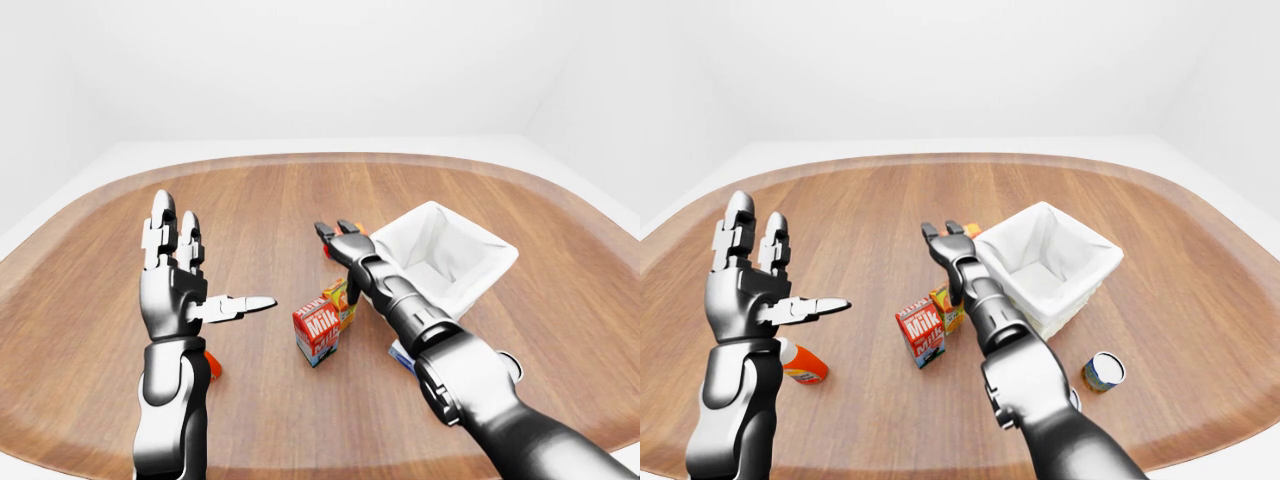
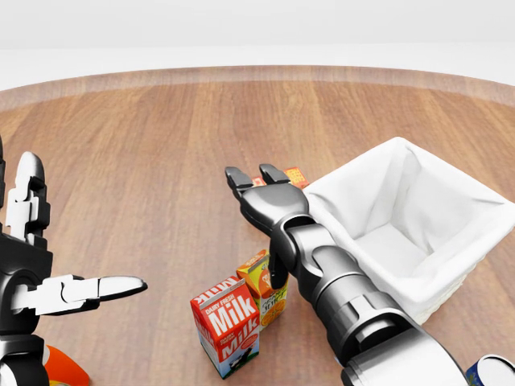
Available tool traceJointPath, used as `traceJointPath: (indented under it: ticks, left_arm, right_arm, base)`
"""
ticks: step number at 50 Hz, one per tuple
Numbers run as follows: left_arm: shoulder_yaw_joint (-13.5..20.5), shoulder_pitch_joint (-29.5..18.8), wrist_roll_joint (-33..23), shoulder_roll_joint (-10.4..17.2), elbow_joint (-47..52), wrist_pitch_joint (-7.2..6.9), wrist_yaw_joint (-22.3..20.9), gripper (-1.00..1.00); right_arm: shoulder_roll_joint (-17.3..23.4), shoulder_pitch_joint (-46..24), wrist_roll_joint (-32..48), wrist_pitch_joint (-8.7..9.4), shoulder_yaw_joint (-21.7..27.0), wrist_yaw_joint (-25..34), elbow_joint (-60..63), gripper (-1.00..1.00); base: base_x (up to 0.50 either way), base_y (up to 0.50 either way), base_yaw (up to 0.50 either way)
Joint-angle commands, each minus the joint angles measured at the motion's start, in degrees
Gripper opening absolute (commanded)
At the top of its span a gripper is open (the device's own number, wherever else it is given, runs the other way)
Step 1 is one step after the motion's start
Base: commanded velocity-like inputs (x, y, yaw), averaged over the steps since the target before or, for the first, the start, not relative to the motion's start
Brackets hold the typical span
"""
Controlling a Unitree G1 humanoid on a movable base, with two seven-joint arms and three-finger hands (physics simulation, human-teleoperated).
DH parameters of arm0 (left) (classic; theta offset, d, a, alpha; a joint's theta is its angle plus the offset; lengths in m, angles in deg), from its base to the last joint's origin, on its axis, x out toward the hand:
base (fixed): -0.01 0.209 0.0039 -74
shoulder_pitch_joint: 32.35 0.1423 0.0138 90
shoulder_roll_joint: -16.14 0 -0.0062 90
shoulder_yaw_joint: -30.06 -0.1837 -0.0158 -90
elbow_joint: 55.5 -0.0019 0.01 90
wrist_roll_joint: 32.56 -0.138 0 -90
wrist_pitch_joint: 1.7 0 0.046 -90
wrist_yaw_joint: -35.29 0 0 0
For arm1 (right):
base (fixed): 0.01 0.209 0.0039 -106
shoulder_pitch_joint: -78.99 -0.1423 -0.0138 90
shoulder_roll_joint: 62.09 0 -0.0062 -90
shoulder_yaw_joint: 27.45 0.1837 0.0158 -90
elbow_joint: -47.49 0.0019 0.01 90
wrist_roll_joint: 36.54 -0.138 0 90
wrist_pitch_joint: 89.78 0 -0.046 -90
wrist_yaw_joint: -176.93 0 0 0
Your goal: Pick up the orange juice, and put it in the basket.
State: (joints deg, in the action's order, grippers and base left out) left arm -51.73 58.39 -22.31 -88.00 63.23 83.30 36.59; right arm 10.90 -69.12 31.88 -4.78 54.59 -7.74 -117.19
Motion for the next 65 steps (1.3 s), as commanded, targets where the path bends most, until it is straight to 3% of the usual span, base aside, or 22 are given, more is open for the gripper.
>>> traceJointPath:
  ticks: [1,65]
  left_arm:
    - [0.06,-0.05,0.0,0.02,-0.07,0.0,-0.04,1.0]
    - [0.0,-0.16,0.02,0.01,-0.06,0.0,0.11,1.0]
  right_arm:
    - [0.02,1.12,0.11,0.0,0.07,-0.42,-0.46,1.0]
    - [-1.41,6.88,1.62,0.0,-0.03,-4.77,-2.72,1.0]
  base:
    - [0.0,0.0,0.0]
    - [0.0,0.0,0.0]
